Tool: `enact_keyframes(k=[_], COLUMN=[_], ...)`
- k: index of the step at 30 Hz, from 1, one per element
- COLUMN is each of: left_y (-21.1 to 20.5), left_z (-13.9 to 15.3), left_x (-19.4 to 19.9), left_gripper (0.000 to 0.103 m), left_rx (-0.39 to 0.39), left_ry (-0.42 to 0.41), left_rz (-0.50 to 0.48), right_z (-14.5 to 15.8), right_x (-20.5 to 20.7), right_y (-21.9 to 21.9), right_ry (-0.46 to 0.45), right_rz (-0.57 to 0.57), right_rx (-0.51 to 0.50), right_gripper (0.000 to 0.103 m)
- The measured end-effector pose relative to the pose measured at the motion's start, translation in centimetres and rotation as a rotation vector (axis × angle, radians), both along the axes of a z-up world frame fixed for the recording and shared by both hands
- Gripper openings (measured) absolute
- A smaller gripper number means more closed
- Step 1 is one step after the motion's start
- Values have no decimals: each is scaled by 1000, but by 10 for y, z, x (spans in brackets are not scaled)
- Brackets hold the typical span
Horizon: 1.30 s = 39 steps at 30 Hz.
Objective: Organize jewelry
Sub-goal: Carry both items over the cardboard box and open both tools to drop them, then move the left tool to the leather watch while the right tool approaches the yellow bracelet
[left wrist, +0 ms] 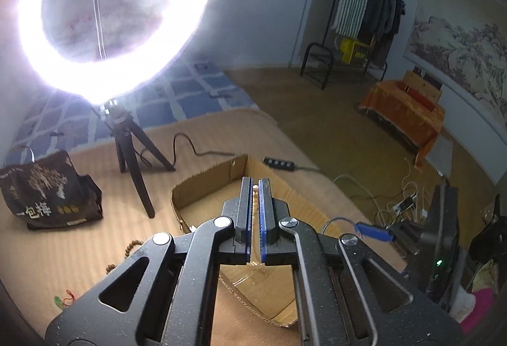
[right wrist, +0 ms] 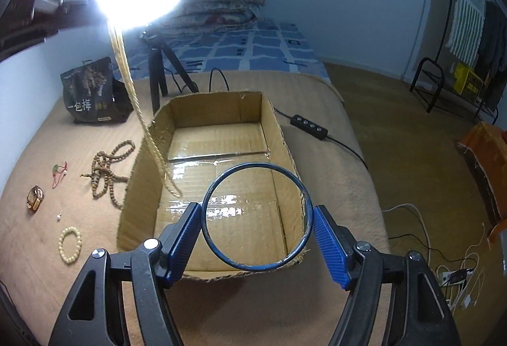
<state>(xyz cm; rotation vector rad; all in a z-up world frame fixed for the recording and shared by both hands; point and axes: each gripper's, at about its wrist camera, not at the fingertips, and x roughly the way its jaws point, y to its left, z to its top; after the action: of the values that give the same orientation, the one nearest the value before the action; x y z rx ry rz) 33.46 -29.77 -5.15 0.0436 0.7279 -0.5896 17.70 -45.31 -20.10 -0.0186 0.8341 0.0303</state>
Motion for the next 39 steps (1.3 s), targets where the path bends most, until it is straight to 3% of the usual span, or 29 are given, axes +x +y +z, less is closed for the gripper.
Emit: enact_keyframes(k=[10, 17, 28, 39], left_y=[-9, -10, 2, 31], left_z=[-52, -67, -58, -30], left_x=[12, 15, 8, -16], left_gripper=[1, 1, 1, 2], left_rx=[86, 112, 120, 109], left_ry=[72, 109, 111, 72], left_rz=[11, -2, 8, 36], right_z=[-27, -39, -23, 5], right_x=[21, 28, 16, -7], right_y=[5, 8, 9, 23], right_ry=[53, 77, 50, 18], right_rz=[11, 9, -13, -5], right_rx=[5, 4, 0, -4], right_gripper=[73, 73, 78, 78])
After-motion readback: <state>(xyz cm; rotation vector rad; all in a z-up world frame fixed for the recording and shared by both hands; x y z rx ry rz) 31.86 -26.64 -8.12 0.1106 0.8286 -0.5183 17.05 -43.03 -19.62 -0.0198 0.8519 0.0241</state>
